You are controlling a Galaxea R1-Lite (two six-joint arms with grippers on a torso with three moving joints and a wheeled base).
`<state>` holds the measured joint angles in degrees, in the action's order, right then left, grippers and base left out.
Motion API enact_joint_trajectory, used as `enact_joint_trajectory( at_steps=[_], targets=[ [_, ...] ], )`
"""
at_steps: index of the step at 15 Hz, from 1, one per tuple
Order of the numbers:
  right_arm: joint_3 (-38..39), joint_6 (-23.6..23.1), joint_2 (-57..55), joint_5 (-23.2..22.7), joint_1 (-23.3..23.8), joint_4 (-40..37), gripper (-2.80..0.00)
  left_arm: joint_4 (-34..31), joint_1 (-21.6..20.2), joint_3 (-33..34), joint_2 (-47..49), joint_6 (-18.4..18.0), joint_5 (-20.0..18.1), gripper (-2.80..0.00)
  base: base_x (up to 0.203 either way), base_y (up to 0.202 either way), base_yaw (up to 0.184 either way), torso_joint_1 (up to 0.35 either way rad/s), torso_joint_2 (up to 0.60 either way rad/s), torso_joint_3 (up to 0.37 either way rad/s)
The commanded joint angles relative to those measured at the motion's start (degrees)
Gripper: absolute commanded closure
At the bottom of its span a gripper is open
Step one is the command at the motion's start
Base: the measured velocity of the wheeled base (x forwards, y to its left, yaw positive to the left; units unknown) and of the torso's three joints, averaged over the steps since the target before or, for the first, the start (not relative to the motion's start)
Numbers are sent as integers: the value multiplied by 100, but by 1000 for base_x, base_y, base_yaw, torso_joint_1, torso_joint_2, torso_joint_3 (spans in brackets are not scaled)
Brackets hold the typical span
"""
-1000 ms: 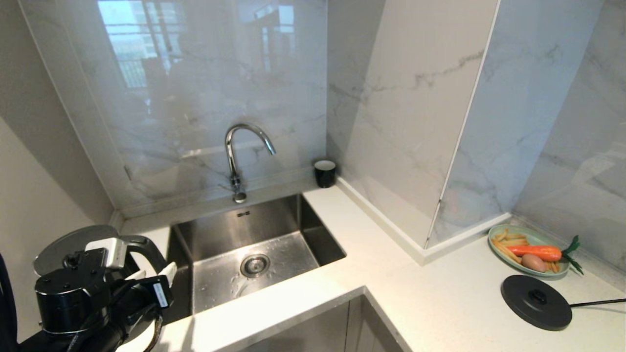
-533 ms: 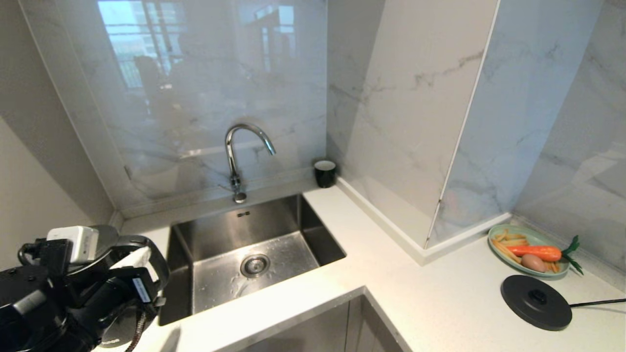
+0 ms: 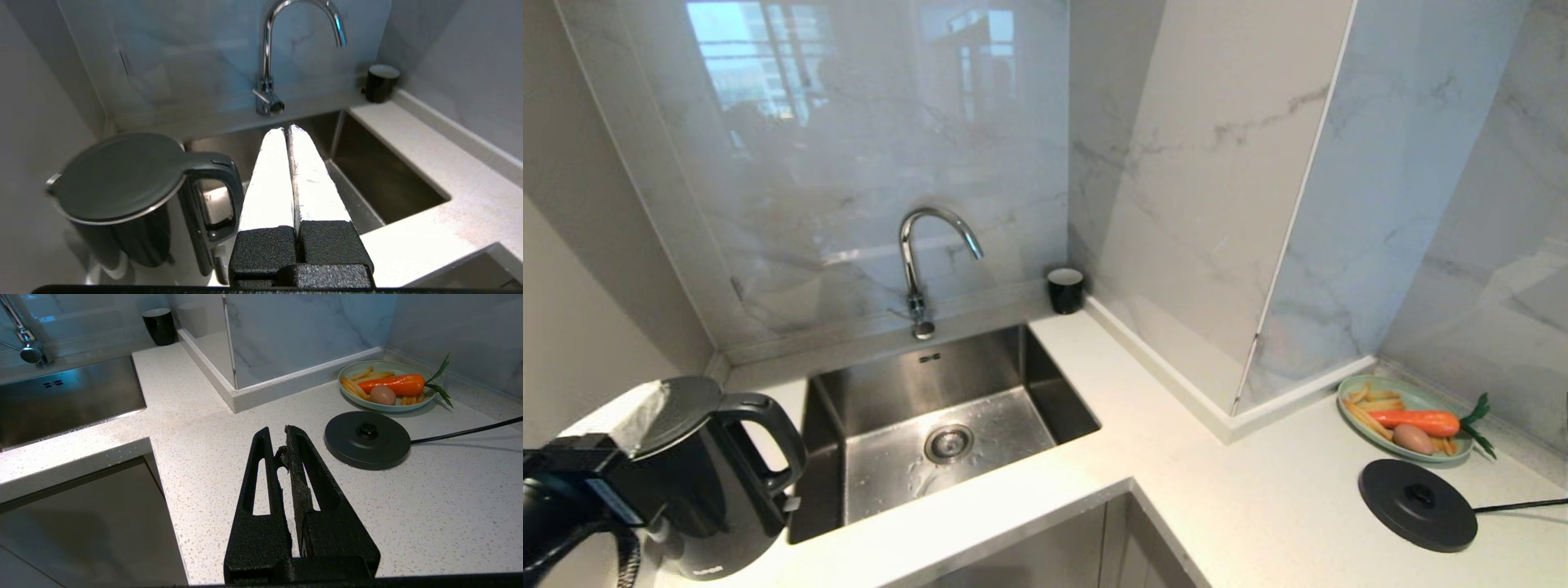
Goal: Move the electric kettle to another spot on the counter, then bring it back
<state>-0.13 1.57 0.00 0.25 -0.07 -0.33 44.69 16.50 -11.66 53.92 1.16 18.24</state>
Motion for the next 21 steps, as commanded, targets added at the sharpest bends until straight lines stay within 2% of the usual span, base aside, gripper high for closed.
enact_joint_trajectory(
  at_steps=[1,2,3,6,7,9,11,13,15,17,19,21],
  targets=[
    [-4,1,-9,1,-1,-2,0,-3055,24,-767,-1717,-6,-21,0,0,0,0,0,0,0],
    [-4,1,0,1,-1,-2,0,-3936,5,-1171,-2067,-2,-20,0,0,0,0,0,0,0],
    [-4,1,-9,1,-1,-2,0,-4344,-186,-1390,-2227,-5,56,0,0,0,0,0,0,0],
    [-4,1,-9,1,-1,-2,0,-4519,-1512,-1570,-2334,-27,125,0,0,0,0,0,0,0],
    [-4,1,-9,1,-1,-2,0,-4556,-1702,-1533,-2609,-34,-56,0,0,0,0,0,0,0],
    [0,1,0,1,-1,-2,0,-4630,-1733,-1231,-3265,-52,-534,0,0,0,0,0,0,0],
    [-4,1,-3,1,-1,-2,0,-4655,-1728,-757,-3850,-249,-788,0,0,0,0,0,0,0],
    [-4,1,-7,1,-1,-2,0,-4671,-1687,-256,-4714,-847,-1350,0,0,0,0,0,0,0],
    [-1,-2,0,1,-1,7,0,-4660,-1673,601,-5292,-1405,-1760,0,0,0,0,0,0,0],
    [5,-7,0,1,-1,7,0,-4694,-1657,809,-5374,-1325,-1939,0,0,0,0,0,0,0],
    [5,-7,0,1,-1,7,0,-4656,-1644,924,-5390,-1143,-1732,0,0,0,0,0,0,0],
    [3,-7,0,1,-1,7,0,-4748,-1647,982,-5387,-509,-1782,0,0,0,0,0,0,0]
  ],
)
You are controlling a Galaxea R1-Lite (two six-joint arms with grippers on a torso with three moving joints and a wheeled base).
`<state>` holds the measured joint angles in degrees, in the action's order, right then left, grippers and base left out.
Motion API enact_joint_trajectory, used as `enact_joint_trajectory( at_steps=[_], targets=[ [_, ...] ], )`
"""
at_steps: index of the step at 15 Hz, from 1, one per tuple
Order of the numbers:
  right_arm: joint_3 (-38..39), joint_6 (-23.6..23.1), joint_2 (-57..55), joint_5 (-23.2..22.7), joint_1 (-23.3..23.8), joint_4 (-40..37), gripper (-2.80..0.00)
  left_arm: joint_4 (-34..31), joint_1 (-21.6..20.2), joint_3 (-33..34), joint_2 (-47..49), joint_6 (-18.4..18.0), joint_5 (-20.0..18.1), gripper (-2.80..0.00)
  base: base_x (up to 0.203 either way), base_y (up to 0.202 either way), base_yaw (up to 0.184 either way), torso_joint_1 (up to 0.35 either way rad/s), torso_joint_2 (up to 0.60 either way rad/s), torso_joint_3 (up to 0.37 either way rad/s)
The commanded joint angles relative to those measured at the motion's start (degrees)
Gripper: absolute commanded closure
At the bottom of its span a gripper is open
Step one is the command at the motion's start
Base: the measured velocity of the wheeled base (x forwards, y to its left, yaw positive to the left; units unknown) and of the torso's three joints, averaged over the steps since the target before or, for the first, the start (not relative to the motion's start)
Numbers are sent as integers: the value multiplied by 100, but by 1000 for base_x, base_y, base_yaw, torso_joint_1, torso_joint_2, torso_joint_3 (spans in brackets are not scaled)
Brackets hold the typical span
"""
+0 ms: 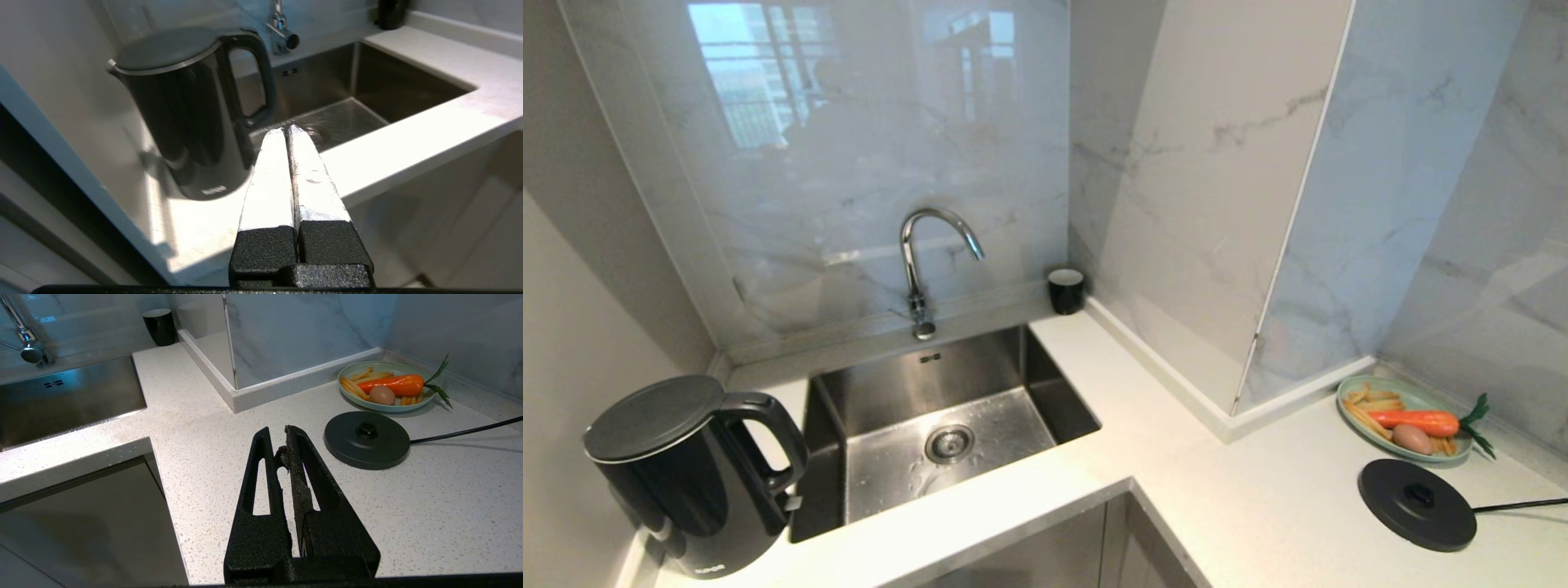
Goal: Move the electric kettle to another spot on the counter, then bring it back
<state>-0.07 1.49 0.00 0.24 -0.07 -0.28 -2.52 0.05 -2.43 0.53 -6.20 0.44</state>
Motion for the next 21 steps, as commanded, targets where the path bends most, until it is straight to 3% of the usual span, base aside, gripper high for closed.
enact_joint_trajectory(
  at_steps=[1,21],
  targets=[
    [-1,1,0,2,-1,2,0,-76,10,90,-45,543,-10,0,0,0,0,0,0,0],
    [-10,9,-9,2,-1,-7,0,-99,13,85,-44,550,-18,0,0,0,0,0,0,0]
  ],
)
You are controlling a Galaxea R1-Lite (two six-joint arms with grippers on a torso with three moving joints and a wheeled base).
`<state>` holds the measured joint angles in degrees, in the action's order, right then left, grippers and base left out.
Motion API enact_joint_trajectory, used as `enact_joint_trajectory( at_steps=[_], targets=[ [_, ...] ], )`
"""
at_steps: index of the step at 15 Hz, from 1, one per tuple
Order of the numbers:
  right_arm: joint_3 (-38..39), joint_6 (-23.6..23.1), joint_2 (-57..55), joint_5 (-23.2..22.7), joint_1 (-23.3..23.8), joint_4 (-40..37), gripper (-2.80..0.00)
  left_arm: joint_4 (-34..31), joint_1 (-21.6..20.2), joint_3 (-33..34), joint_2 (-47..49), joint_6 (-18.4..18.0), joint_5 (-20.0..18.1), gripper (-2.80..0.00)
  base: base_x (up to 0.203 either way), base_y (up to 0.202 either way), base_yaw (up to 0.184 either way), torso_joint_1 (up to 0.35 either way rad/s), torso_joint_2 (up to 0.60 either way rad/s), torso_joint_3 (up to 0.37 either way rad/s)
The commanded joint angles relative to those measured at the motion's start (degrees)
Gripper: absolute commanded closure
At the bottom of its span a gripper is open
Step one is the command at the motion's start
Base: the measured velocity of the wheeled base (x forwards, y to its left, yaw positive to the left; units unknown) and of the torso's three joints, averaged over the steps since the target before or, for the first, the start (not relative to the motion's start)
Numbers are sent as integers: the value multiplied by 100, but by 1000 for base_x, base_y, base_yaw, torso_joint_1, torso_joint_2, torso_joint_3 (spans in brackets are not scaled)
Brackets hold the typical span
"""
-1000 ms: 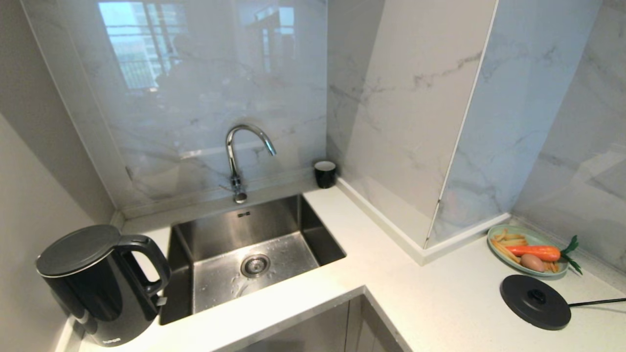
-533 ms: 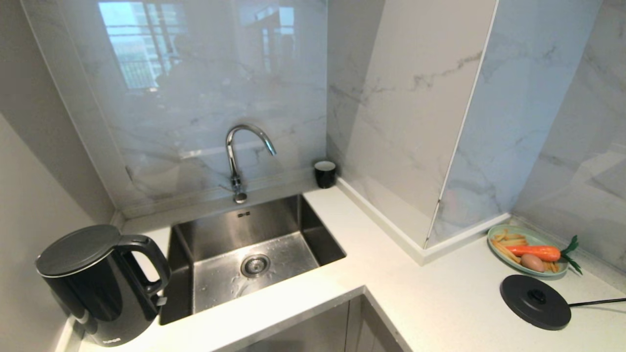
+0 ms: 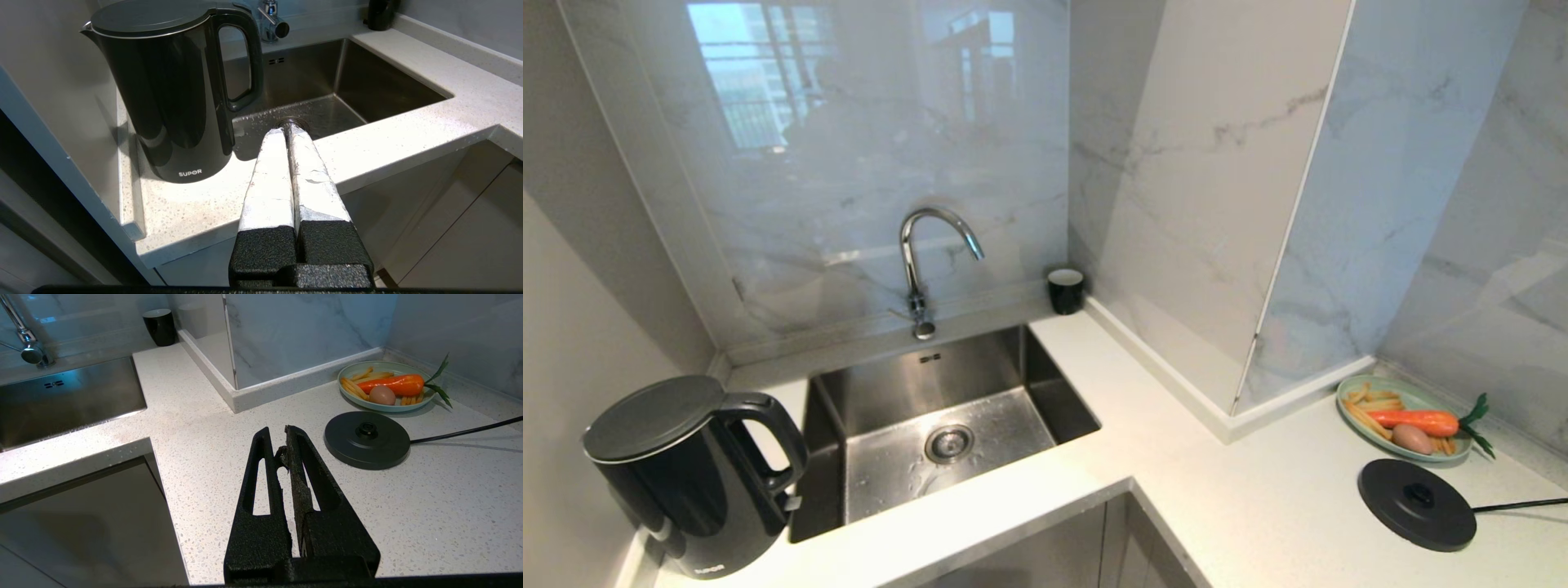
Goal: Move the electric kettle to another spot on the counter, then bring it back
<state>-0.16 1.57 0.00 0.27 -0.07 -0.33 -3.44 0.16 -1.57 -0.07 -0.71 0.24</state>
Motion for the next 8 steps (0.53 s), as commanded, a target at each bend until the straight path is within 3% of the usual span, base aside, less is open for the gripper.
enact_joint_trajectory(
  at_steps=[1,8],
  targets=[
    [-2,1,-9,0,-1,-2,0,-6,2,-1,16,-8,2,0,0,0,0,0,0,0],
    [7,-8,0,0,-1,7,0,1,2,-1,11,27,-3,0,0,0,0,0,0,0]
  ],
)
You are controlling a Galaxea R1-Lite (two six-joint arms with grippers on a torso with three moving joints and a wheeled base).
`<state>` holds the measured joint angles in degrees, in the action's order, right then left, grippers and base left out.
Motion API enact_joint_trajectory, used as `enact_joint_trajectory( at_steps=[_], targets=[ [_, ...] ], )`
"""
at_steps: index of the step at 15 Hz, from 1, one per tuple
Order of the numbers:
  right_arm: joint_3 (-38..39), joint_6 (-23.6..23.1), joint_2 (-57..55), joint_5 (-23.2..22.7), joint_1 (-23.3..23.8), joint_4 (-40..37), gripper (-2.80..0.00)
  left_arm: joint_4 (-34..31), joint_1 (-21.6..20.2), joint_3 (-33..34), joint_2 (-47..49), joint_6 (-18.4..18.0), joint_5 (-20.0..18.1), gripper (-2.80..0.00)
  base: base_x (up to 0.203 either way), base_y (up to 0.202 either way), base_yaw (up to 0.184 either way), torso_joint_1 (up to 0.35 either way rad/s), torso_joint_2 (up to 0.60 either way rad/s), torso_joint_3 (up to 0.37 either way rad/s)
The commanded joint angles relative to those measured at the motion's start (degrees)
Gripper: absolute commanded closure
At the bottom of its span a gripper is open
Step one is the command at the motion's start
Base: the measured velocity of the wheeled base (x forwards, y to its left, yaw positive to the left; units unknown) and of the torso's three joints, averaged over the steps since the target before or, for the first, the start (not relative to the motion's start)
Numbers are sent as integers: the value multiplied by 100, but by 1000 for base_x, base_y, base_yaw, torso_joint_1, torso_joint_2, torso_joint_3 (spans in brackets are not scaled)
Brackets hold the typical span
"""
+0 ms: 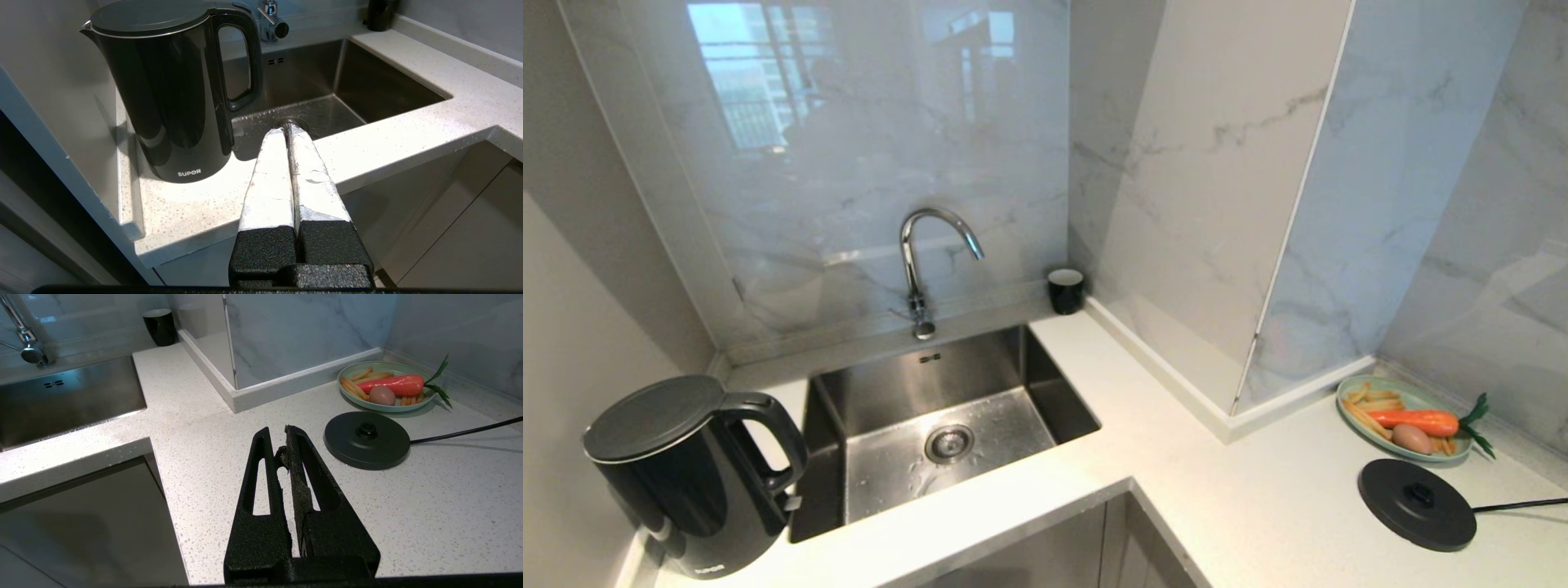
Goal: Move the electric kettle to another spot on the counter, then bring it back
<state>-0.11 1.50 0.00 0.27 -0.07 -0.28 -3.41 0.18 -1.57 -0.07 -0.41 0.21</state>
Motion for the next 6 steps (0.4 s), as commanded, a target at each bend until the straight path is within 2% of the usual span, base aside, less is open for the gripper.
enact_joint_trajectory(
  at_steps=[1,6],
  targets=[
    [-3,0,-3,0,-1,1,0,-1,-1,-1,7,-2,6,0,0,0,0,0,0,0],
    [2,0,0,0,-1,2,0,-1,-1,-1,7,85,6,0,0,0,0,0,0,0]
  ],
)
